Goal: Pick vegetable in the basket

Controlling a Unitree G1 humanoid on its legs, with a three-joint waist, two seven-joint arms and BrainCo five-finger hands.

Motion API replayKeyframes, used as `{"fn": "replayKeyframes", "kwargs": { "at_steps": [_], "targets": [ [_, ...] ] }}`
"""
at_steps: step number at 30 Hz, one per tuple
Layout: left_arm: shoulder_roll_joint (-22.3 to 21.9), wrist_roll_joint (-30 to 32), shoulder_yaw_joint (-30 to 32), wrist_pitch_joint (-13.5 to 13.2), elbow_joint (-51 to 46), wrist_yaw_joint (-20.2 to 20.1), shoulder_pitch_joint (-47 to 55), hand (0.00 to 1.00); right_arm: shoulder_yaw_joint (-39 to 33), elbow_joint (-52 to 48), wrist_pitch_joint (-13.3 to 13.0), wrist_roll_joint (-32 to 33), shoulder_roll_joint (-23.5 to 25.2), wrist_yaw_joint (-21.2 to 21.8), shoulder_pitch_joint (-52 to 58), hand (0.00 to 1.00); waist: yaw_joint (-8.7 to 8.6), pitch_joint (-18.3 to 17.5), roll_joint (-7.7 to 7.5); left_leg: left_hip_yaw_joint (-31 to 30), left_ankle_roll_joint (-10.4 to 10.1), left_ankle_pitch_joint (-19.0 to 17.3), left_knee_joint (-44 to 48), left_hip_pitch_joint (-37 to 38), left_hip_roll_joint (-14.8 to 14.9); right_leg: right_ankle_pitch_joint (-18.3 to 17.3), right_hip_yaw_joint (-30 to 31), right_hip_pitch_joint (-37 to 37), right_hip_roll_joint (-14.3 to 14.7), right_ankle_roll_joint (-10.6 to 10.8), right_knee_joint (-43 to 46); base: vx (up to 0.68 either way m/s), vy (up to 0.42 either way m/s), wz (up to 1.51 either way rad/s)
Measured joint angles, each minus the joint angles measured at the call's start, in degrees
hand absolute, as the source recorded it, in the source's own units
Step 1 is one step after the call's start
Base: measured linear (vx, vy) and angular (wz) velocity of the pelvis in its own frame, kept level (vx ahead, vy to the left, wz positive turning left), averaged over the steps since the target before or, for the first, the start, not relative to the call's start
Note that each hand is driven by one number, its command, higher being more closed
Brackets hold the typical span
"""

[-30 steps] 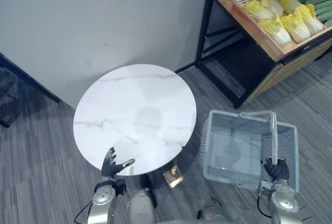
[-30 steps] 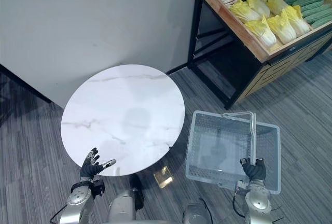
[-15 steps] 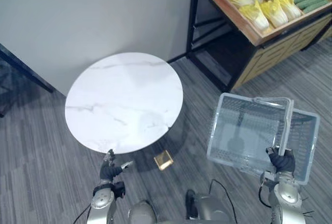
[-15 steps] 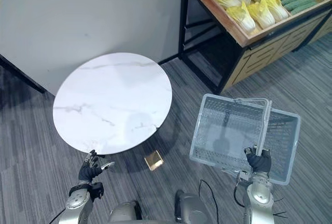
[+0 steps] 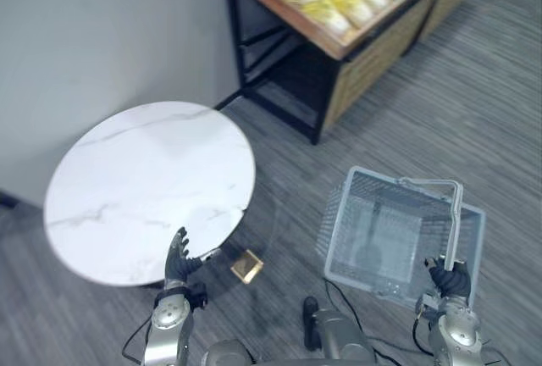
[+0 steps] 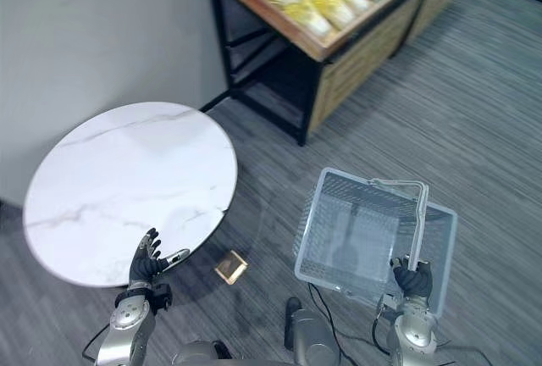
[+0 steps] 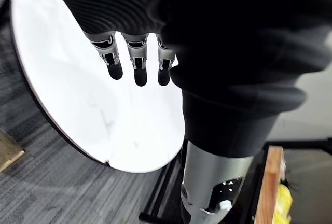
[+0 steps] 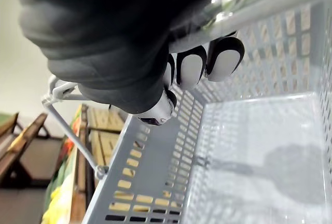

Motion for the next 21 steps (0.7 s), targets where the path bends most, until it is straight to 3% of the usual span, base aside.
{"fn": "replayKeyframes", "kwargs": {
  "at_steps": [2,3,4,5,6,7,9,10,12,13,15,16,18,19,20,21],
  "targets": [
    [-0.3,0.0,0.1,0.0,2.6,0.3,-1.5,0.00,0.2,0.2,0.1,0.0,-1.0,0.2,-0.6,1.00,-0.95,0.1,1.32,0.1,0.1,0.1,3.3,1.6,1.7,-0.6,4.1,-0.5,3.1,-0.5,0.5,0.22,-0.159,-1.34],
    [-0.4,0.0,-0.2,0.0,3.4,0.3,-2.0,0.00,0.2,0.2,0.1,0.1,-1.5,1.2,-0.5,1.00,-1.43,0.2,1.74,-1.1,1.6,1.0,9.7,1.2,4.3,-1.3,6.5,0.2,5.1,-0.8,0.5,0.26,-0.136,-1.38],
    [-0.2,0.0,-1.2,0.0,4.0,0.2,-2.4,0.00,0.2,0.1,0.1,0.0,-1.8,1.2,-0.2,1.00,-1.86,0.2,1.82,-4.2,6.2,4.3,18.0,0.4,7.2,-2.1,9.0,2.1,6.7,-1.1,0.1,0.22,-0.105,-1.33],
    [-0.3,-0.1,-1.6,-0.1,4.4,0.1,-2.5,0.00,0.3,0.0,0.1,0.0,-2.1,1.2,0.0,1.00,-1.96,0.3,1.93,-6.3,8.0,7.3,21.9,-0.3,8.3,-2.3,10.5,3.5,7.5,-1.4,-0.5,0.24,-0.090,-1.24],
    [-0.3,-0.5,-2.5,-0.4,5.4,-0.2,-2.6,0.00,0.6,-0.4,0.1,0.0,-3.1,1.1,0.4,1.00,-1.83,0.3,1.79,-12.9,7.6,10.6,29.1,-3.0,8.8,-2.5,13.4,6.2,8.5,-1.7,-2.3,0.22,-0.036,-1.13],
    [-0.3,-1.1,-3.5,-0.5,5.7,-0.7,-2.6,0.00,0.7,-0.7,0.0,0.0,-3.8,1.0,0.4,1.00,-1.90,0.3,1.86,-19.8,3.9,6.3,34.5,-8.2,6.6,-2.6,15.6,7.9,8.6,-1.7,-3.8,0.21,-0.004,-1.03],
    [-0.5,-2.1,-3.7,-0.7,5.8,-0.8,-1.6,0.00,0.9,-1.1,0.1,0.1,-4.4,1.1,0.3,1.00,-1.39,0.4,1.72,-26.0,3.9,1.6,34.9,-14.9,2.3,-3.0,18.9,11.1,8.5,-2.0,-6.3,0.25,0.093,-0.88],
    [-0.6,-2.2,-3.7,-0.7,5.7,-0.8,-0.5,0.00,0.8,-1.3,0.1,0.0,-4.4,1.1,0.4,1.00,-0.33,0.5,1.61,-28.0,3.8,-0.3,30.8,-17.7,-0.7,-3.4,21.3,13.1,8.2,-1.5,-7.5,0.25,0.123,-0.90],
    [-1.0,-2.2,-3.7,-0.7,5.4,-0.8,1.2,0.00,0.8,-1.5,0.1,-0.1,-5.2,1.0,0.4,1.00,0.00,0.7,1.76,-30.6,3.3,-0.4,20.7,-21.8,-5.1,-4.4,23.0,15.7,6.9,0.1,-8.7,0.27,0.208,-0.58],
    [-1.6,-2.2,-3.7,-0.7,5.2,-0.8,1.9,0.00,0.8,-1.5,0.1,-0.1,-6.4,0.9,0.5,1.00,0.01,0.7,2.14,-32.0,2.2,0.7,11.8,-23.6,-8.0,-5.3,23.5,16.9,5.6,1.6,-9.2,0.34,0.296,-0.30],
    [-2.7,-2.2,-3.6,-0.7,4.4,-0.7,2.4,0.00,0.7,-1.5,0.2,-0.2,-8.0,0.6,0.9,1.00,0.83,0.3,3.58,-33.2,1.0,4.7,-0.6,-24.8,-10.1,-6.5,24.6,17.9,5.3,3.4,-9.7,0.35,0.290,-0.41],
    [-3.1,-2.2,-3.3,-0.8,4.2,-0.5,3.1,0.00,0.9,-1.4,0.2,-1.0,-8.3,0.0,1.0,1.00,2.12,-0.4,3.86,-33.0,4.2,10.0,-1.3,-23.9,-12.0,-7.5,26.4,19.7,4.8,4.8,-11.2,0.45,0.316,-0.47],
    [-3.2,-2.1,-3.2,-0.8,3.4,-0.6,3.3,0.00,1.6,-1.4,0.2,-1.3,-8.3,-0.1,1.6,1.00,1.37,-0.9,2.22,-33.3,6.6,8.5,1.4,-24.4,-14.4,-8.8,25.8,21.8,2.3,6.8,-12.5,0.52,0.305,0.03],
    [-3.5,-2.1,-3.0,-0.8,2.5,-0.6,3.3,0.00,2.0,-1.2,0.2,-1.9,-8.0,0.0,2.6,1.00,1.60,-1.8,0.77,-33.1,10.6,5.8,2.4,-23.7,-17.1,-10.8,25.7,20.9,-0.8,9.1,-6.6,0.53,0.267,0.28],
    [-3.6,-2.1,-3.0,-0.8,2.5,-0.6,3.1,0.00,2.0,-0.9,0.2,-2.5,-7.6,0.2,2.4,1.00,1.57,-1.8,0.21,-33.0,11.0,4.7,2.4,-23.0,-18.1,-11.2,26.0,18.4,-2.1,10.1,-0.4,0.62,0.304,0.28],
    [-3.6,-2.0,-3.3,-0.7,2.5,-0.7,2.9,0.00,2.1,0.1,0.2,-3.7,-7.0,1.0,2.2,1.00,1.14,-1.6,-0.31,-33.3,11.3,3.3,1.8,-20.5,-20.0,-8.9,27.2,13.0,-4.2,13.8,14.3,0.40,0.194,0.20]
  ]
}}
